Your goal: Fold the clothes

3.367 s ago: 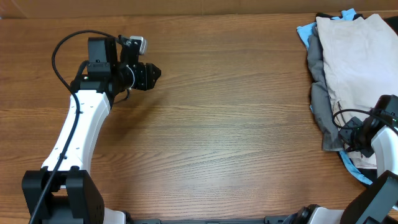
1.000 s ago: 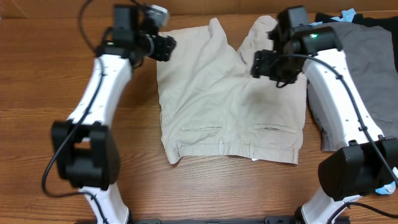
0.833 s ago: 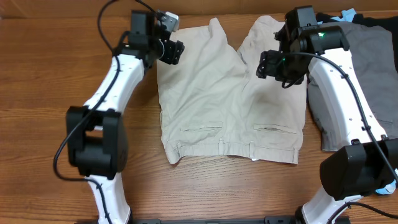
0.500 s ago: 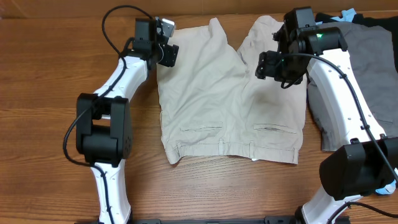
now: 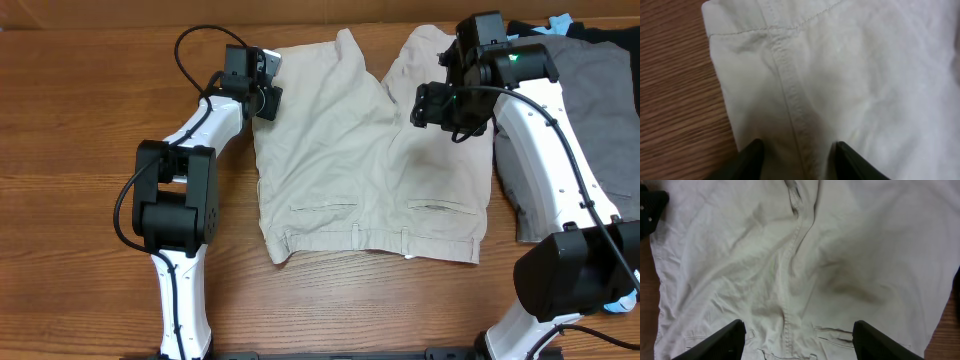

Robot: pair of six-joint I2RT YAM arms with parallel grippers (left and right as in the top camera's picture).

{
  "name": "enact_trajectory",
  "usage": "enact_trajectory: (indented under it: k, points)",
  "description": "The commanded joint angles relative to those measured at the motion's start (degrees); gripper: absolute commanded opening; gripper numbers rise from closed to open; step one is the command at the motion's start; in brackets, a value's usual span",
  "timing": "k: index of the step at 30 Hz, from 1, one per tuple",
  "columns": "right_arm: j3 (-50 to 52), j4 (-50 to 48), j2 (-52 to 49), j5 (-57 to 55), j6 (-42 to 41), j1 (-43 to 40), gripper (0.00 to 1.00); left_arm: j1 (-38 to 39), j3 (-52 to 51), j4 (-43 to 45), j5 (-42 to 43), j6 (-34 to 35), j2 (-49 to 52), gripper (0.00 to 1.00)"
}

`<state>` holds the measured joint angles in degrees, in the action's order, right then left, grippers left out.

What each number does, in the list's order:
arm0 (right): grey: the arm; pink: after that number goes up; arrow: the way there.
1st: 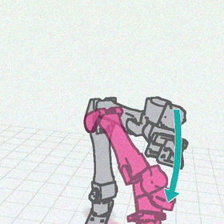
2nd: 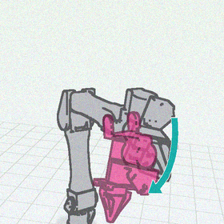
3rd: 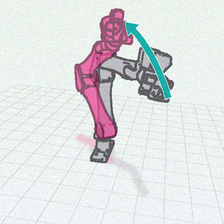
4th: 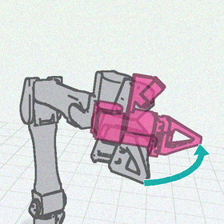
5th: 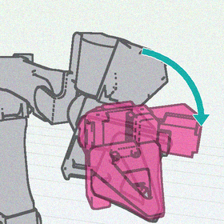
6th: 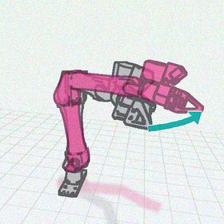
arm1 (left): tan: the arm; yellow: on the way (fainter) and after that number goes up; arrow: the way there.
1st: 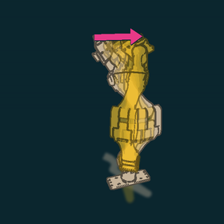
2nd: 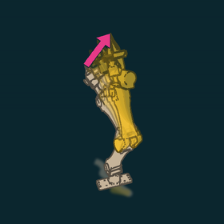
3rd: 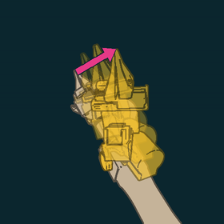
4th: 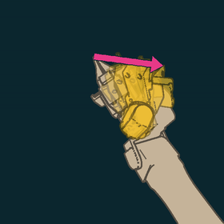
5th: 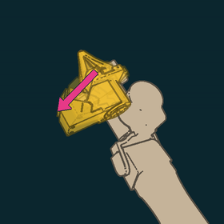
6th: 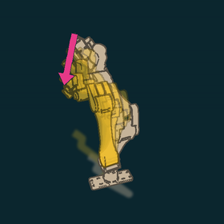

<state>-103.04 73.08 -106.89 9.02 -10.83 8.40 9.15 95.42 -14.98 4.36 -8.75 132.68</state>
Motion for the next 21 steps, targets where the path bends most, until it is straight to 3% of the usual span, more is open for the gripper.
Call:
enact_trajectory:
  k: [1,8,13,21]
  points:
    - [0.2,-0.1,1.0,0.0,0.3,0.2,0.72,-0.1,1.1,-0.4,-2.7,1.4,1.0,0.42]
    - [0.2,-0.2,1.0,0.0,0.3,0.2,0.73,-0.5,1.0,-2.2,-3.3,1.5,1.7,0.28]
    - [0.2,-0.2,1.0,0.0,0.3,0.2,0.75,-0.6,1.0,-4.7,-4.6,1.6,5.1,0.27]
    - [0.2,-1.5,1.0,0.0,0.3,0.2,0.77,-5.7,1.4,-12.1,-15.9,3.0,6.7,0.29]
